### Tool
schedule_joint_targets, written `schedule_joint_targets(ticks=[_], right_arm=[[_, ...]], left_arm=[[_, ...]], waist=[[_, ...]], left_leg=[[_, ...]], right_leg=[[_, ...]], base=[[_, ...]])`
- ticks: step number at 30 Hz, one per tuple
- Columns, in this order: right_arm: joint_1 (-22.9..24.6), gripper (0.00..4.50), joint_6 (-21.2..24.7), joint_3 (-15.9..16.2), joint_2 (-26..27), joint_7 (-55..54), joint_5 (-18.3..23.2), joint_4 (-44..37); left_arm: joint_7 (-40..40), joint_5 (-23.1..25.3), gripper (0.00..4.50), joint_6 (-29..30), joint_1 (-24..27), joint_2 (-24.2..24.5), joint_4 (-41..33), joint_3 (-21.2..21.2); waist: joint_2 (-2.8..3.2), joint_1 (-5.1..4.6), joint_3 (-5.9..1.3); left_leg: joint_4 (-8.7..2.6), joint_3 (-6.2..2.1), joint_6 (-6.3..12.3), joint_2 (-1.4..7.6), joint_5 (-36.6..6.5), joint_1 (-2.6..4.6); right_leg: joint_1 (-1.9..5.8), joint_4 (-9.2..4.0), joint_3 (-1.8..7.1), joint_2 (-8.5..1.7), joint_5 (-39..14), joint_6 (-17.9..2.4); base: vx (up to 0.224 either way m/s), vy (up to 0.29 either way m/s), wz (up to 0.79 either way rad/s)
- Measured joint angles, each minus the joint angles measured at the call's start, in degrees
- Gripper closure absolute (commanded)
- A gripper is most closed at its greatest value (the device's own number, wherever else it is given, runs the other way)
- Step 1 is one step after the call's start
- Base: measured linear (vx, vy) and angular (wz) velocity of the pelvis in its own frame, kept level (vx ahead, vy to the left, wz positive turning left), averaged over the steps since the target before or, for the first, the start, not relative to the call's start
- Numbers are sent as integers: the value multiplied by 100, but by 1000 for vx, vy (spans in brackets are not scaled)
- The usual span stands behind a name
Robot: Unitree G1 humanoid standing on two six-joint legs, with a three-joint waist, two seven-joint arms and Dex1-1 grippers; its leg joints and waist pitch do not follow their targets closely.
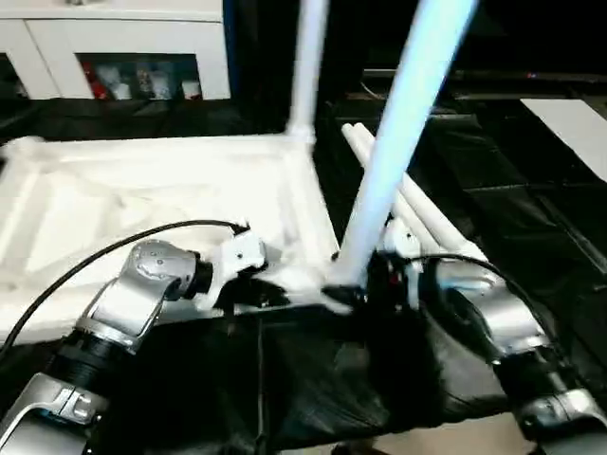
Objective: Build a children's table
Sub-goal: Insert table leg to table base
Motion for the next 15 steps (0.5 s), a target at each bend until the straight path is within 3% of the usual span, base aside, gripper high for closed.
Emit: schedule_joint_targets(ticks=[4, 15], right_arm=[[4, 152, 64, 49, -39, 92, -5, -36], [114, 172, 120, -7, 18, 153, 70, -94]], left_arm=[[-104, 0, 450, -152, -3, 3, 117, -12], [-211, -7, 450, -230, -5, 19, 161, -24]], waist=[[1, -1, 0], [0, 12, -1]], left_leg=[[7, 0, -4, 0, 2, 13], [7, -1, -9, 1, 5, 17]], right_leg=[[6, 21, 2, -3, -1, 1], [7, 32, -2, -2, 0, 2]], base=[[0, 0, 0], [0, 0, 0]])
